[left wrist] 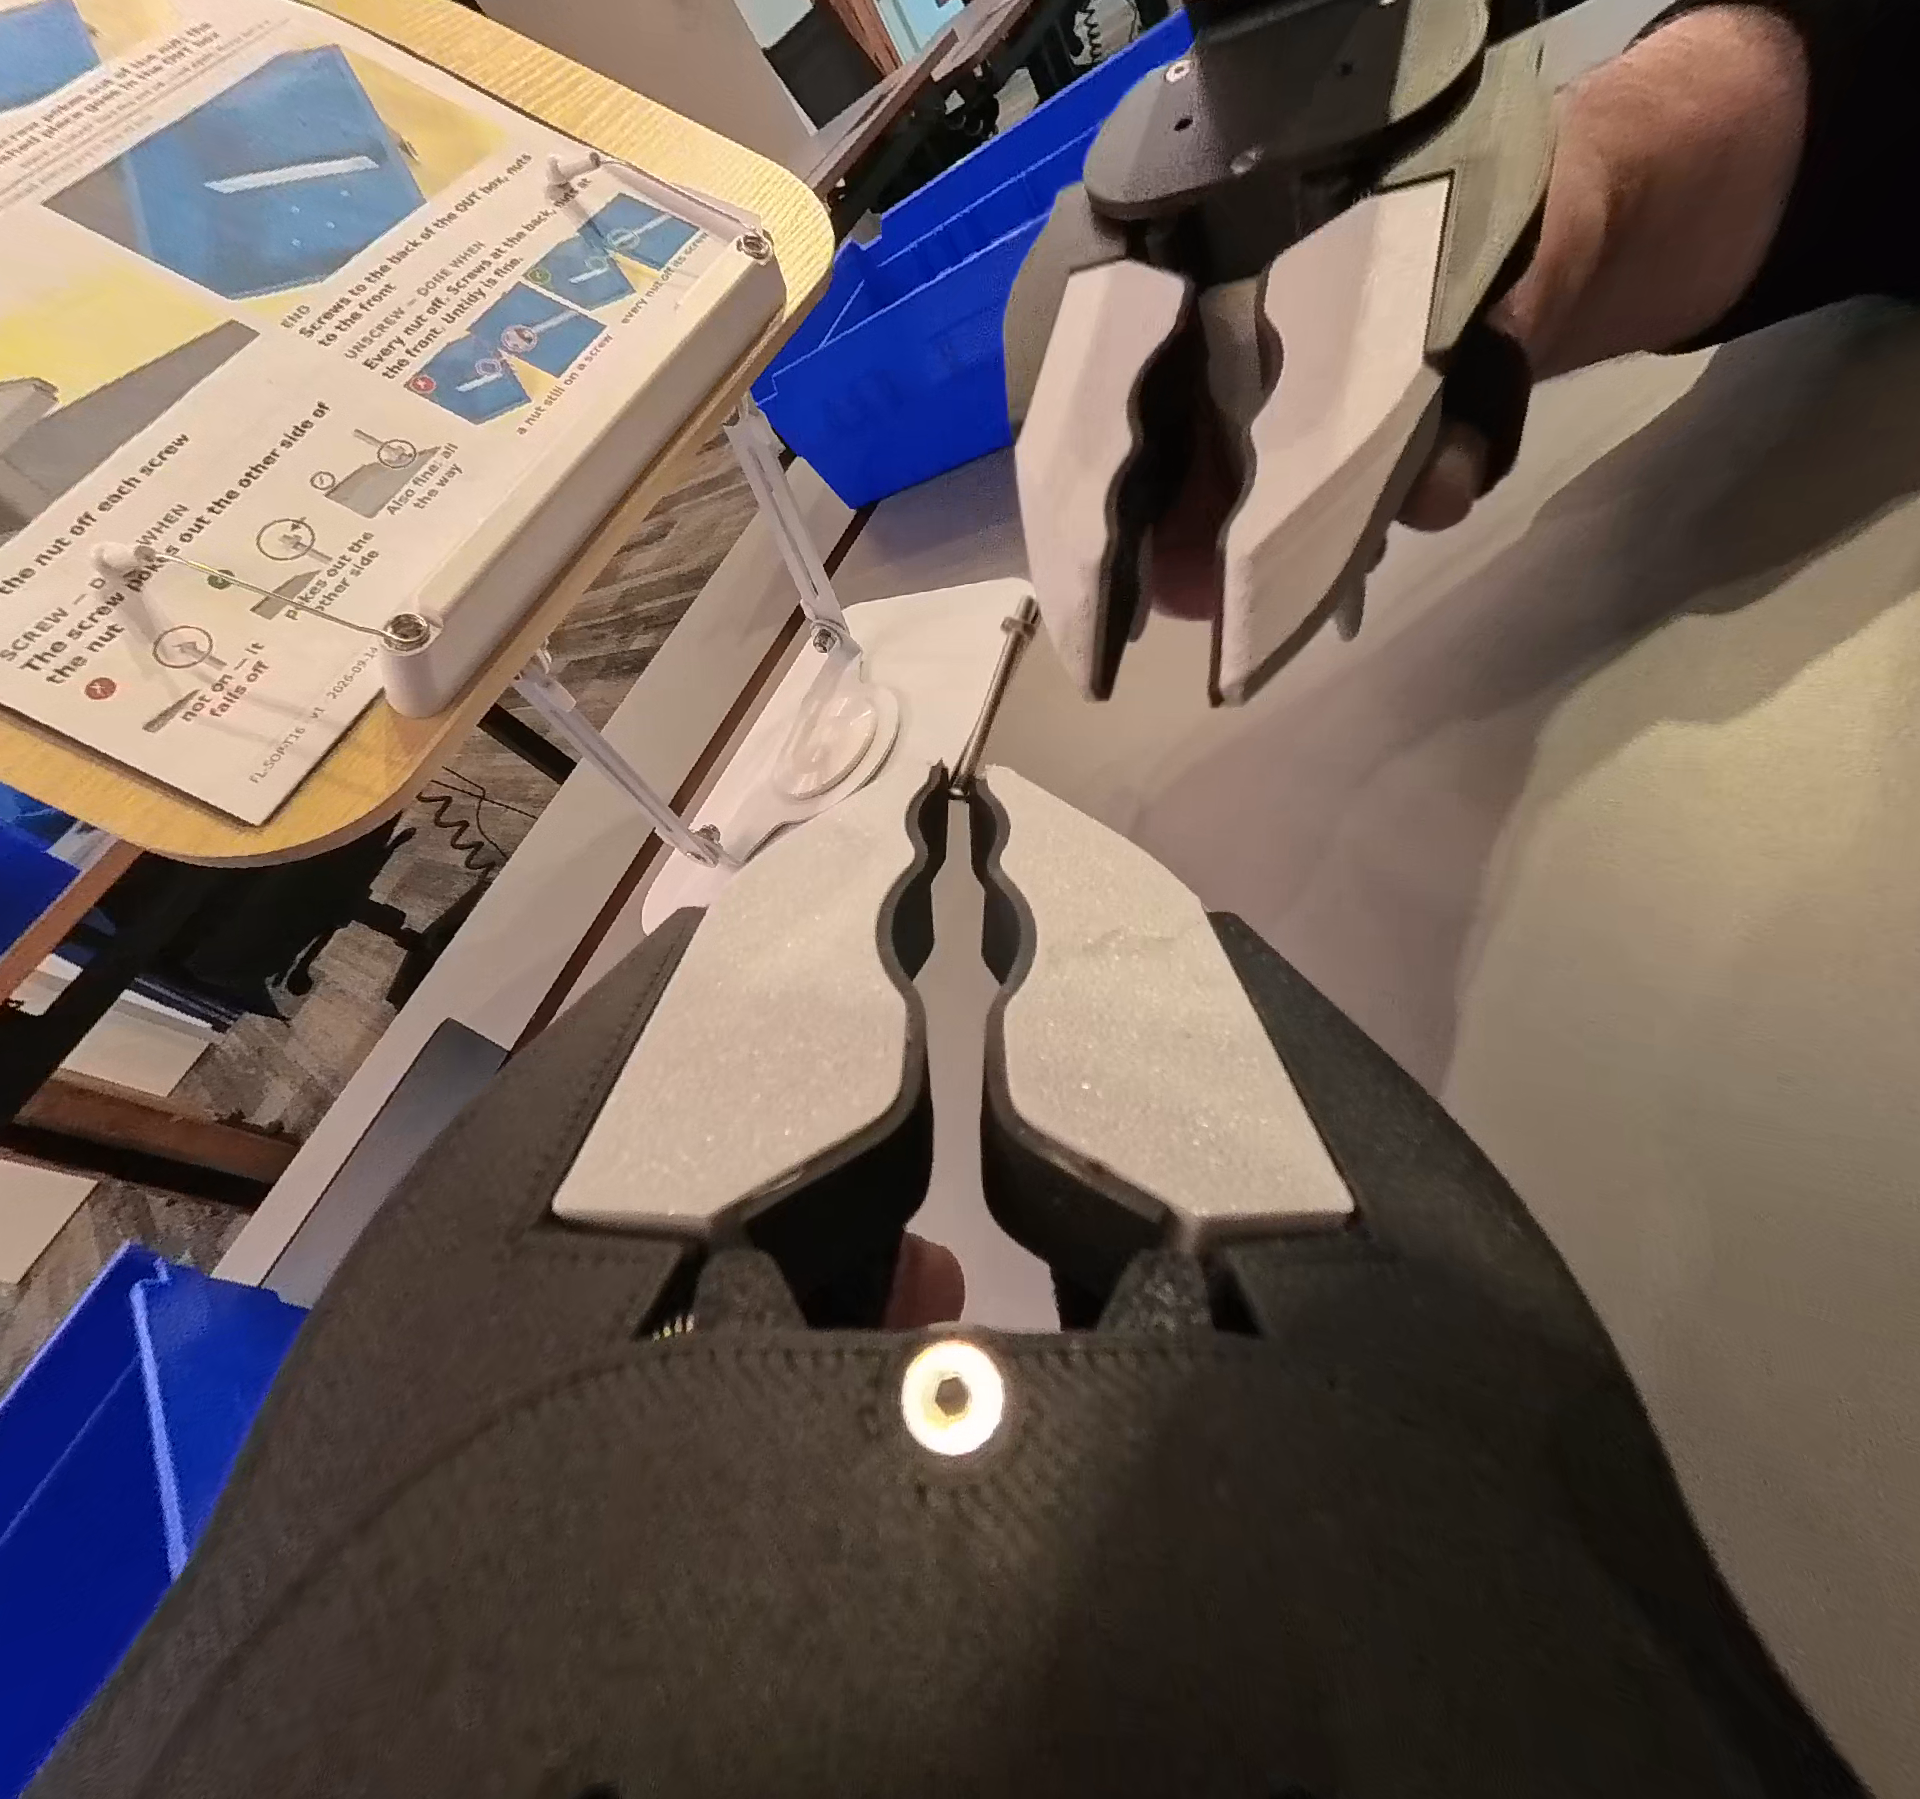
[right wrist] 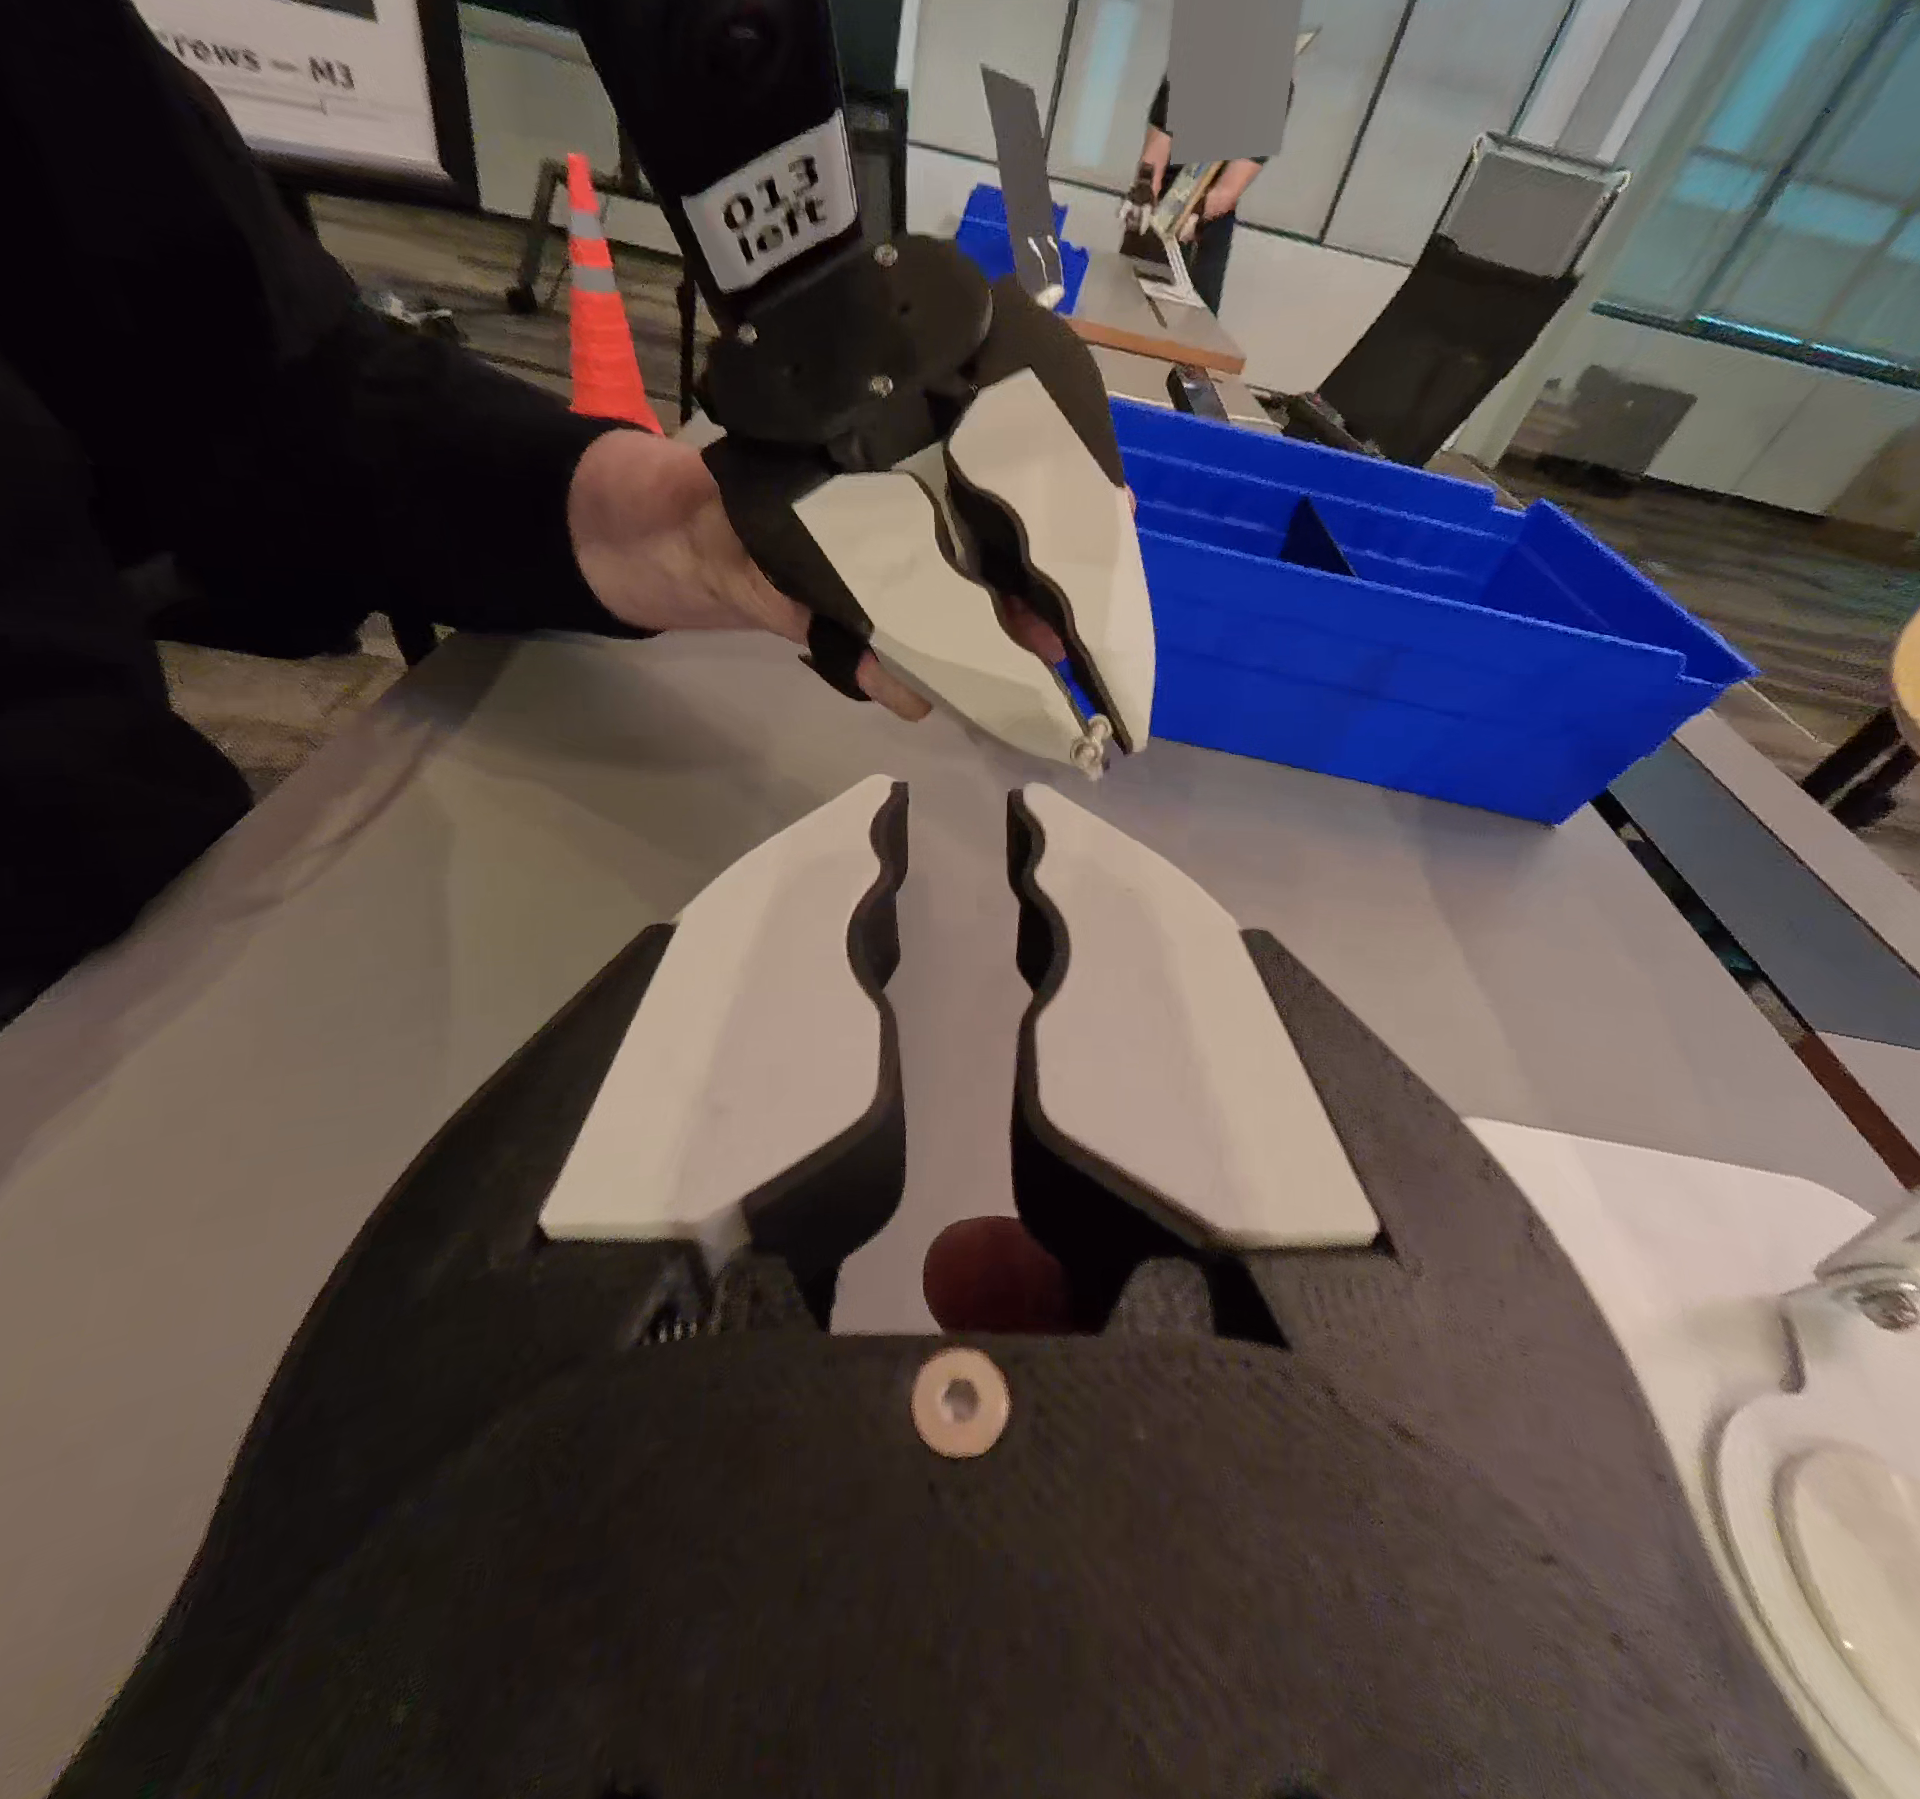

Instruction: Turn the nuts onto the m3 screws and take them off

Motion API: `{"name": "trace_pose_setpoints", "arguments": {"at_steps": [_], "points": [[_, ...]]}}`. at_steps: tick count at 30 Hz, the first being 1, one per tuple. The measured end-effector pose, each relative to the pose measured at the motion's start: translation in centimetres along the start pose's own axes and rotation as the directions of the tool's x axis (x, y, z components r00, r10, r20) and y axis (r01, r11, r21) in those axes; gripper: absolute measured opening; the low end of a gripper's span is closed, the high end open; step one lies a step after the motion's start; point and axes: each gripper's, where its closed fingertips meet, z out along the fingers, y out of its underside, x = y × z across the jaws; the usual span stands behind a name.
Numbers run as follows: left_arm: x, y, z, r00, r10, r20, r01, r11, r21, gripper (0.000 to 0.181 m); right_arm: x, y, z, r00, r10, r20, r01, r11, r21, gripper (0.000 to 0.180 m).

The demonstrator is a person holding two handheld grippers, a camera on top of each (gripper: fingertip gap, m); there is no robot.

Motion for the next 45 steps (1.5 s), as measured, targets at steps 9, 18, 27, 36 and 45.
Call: {"name": "trace_pose_setpoints", "arguments": {"at_steps": [9, 18, 27, 36, 45], "points": [[0.0, -0.1, 0.1, 1.0, -0.01, -0.002, 0.01, 1.0, 0.005, 0.003, -0.1, 0.3, 0.2, 1.0, -0.006, -0.004, 0.006, 1.0, -0.016, 0.025], [-0.2, 0.3, 0.2, 0.999, -0.032, 0.026, 0.031, 0.999, 0.011, 0.003, -0.2, 1.3, 0.8, 0.994, -0.102, -0.045, 0.097, 0.99, -0.106, 0.021], [-0.4, 0.5, 0.3, 0.998, -0.061, 0.027, 0.06, 0.998, 0.033, 0.003, 0.6, 1.4, 0.8, 0.992, -0.089, -0.087, 0.08, 0.991, -0.104, 0.025], [-0.3, 0.8, 0.7, 0.997, -0.073, 0.022, 0.072, 0.997, 0.034, 0.003, 0.3, 0.6, 0.8, 0.996, -0.051, -0.069, 0.05, 0.998, -0.03, 0.027], [-0.5, 0.8, 0.6, 0.995, -0.093, 0.022, 0.092, 0.995, 0.048, 0.003, 0.7, 0.3, 0.7, 0.995, -0.038, -0.096, 0.037, 0.999, -0.012, 0.037]]}}
